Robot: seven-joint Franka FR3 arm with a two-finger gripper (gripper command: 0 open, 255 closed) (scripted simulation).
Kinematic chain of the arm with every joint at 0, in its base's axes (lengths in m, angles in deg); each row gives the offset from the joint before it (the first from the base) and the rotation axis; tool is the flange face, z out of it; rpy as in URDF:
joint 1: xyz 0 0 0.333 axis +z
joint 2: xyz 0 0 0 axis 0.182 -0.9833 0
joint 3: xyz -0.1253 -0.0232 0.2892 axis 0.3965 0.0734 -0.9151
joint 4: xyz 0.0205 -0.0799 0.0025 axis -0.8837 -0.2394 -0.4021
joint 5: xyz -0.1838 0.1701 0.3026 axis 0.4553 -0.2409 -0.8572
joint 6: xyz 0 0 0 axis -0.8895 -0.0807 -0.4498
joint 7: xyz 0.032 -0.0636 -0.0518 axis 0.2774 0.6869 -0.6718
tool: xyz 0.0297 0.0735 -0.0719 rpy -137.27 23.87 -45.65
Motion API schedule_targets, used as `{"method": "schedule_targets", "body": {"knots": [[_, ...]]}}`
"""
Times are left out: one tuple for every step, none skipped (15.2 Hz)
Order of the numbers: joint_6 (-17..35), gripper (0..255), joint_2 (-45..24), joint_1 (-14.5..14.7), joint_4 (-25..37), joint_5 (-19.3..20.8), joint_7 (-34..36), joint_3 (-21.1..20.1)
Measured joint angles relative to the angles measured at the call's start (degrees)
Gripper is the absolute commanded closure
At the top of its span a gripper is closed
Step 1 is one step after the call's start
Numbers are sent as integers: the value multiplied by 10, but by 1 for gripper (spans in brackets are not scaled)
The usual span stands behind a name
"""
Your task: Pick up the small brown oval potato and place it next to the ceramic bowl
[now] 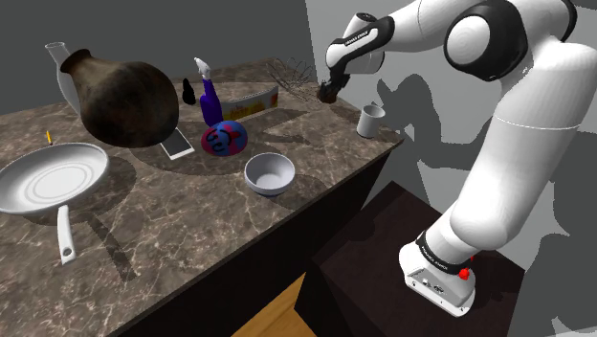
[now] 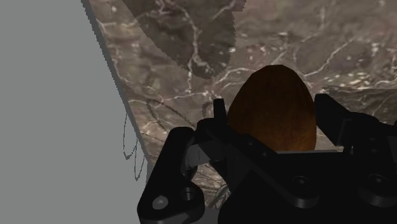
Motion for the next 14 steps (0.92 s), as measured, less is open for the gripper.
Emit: {"method": "schedule_targets", "body": {"knots": [[-6,255,5,1,1,3,2,1],[-13,255,10,2,4,6,5,3],[-18,255,14,3,5,8,6,4],[-25,255,17,4,8,11,9,5],[-32,255,21,5,12,14,11,6],[-37,255,24,6,14,16,13,7],[-44,255,27,7,18,18,15,7],[-51,255,32,8,21,21,17,8],[-57,255,35,8,24,22,18,9],[-64,255,39,8,27,24,20,10],[-70,255,42,9,30,26,20,11],[-77,255,47,9,32,28,21,12],[-84,255,51,10,36,31,23,12],[-92,255,53,10,42,33,25,13]]}}
